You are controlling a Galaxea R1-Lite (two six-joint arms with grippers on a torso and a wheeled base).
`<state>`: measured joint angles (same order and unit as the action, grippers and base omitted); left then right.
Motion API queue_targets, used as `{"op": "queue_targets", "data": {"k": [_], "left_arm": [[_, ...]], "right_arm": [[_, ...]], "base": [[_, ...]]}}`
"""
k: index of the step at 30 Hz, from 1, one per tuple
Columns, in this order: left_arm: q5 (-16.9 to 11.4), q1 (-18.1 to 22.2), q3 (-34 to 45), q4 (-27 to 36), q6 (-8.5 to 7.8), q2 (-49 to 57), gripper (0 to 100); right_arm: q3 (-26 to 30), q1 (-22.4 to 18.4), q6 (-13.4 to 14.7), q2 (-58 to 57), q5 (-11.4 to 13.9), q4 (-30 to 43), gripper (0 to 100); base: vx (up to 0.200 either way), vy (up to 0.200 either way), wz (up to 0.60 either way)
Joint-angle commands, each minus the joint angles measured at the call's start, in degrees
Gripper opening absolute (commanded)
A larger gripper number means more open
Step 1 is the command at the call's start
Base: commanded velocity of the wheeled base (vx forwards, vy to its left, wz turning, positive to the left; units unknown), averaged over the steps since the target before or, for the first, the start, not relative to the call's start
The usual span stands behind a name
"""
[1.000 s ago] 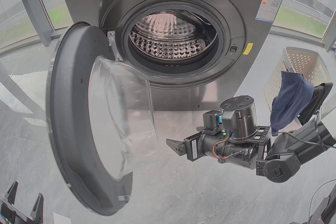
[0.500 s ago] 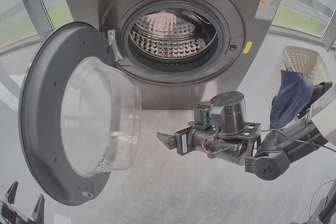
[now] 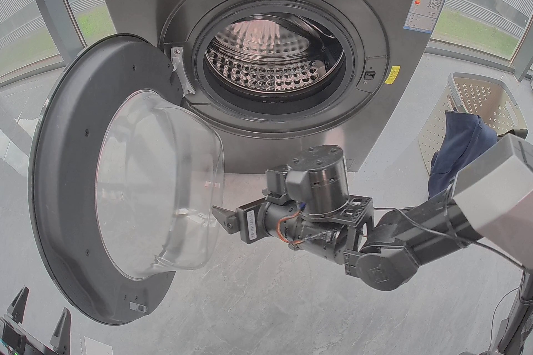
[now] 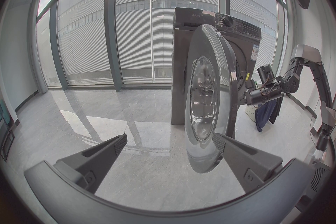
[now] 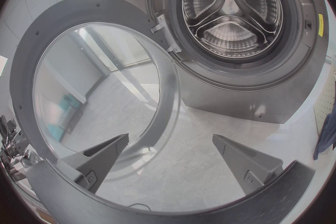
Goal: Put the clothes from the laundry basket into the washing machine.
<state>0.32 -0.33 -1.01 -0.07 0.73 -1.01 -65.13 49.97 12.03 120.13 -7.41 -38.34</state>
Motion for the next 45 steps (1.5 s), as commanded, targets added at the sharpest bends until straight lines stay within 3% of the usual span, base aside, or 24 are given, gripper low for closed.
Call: {"op": "queue_targets", "data": {"k": [1,5,23,28,36,41,42,45], "left_arm": [[0.03,-0.02,1.01,-0.01,0.06,0.66,100],[-0.05,-0.02,1.01,0.07,0.15,0.66,100],[-0.05,-0.11,0.92,0.07,0.59,0.66,100],[-0.05,-0.11,0.92,0.07,0.59,0.66,100],[0.03,-0.02,0.92,-0.01,0.41,0.66,100],[0.47,-0.02,1.01,-0.01,-0.29,0.75,100],[0.47,-0.02,1.01,-0.01,-0.29,0.75,100],[0.30,-0.02,1.01,-0.01,-0.12,0.75,100]], "right_arm": [[-6.50,2.68,1.59,6.17,-0.32,-0.42,100],[-10.36,3.82,2.47,8.81,-0.50,-4.02,100],[-8.43,2.85,2.56,6.79,-1.20,-4.46,100],[-0.17,0.30,2.03,-2.70,-1.55,-4.46,100],[24.18,-6.55,-1.05,-28.37,-1.55,-4.55,100],[35.95,-13.76,-3.33,-43.40,-1.55,-4.46,100],[35.95,-13.76,-3.33,-43.40,-1.55,-4.46,100],[43.43,-21.84,-6.50,-54.56,-1.38,-4.29,100]], "base": [[0.000,0.000,0.00],[0.000,0.000,0.00],[0.000,0.000,0.00],[0.000,0.000,0.00],[0.000,0.000,0.00],[0.000,0.000,0.00],[0.000,0.000,0.00],[0.000,0.000,0.00]]}}
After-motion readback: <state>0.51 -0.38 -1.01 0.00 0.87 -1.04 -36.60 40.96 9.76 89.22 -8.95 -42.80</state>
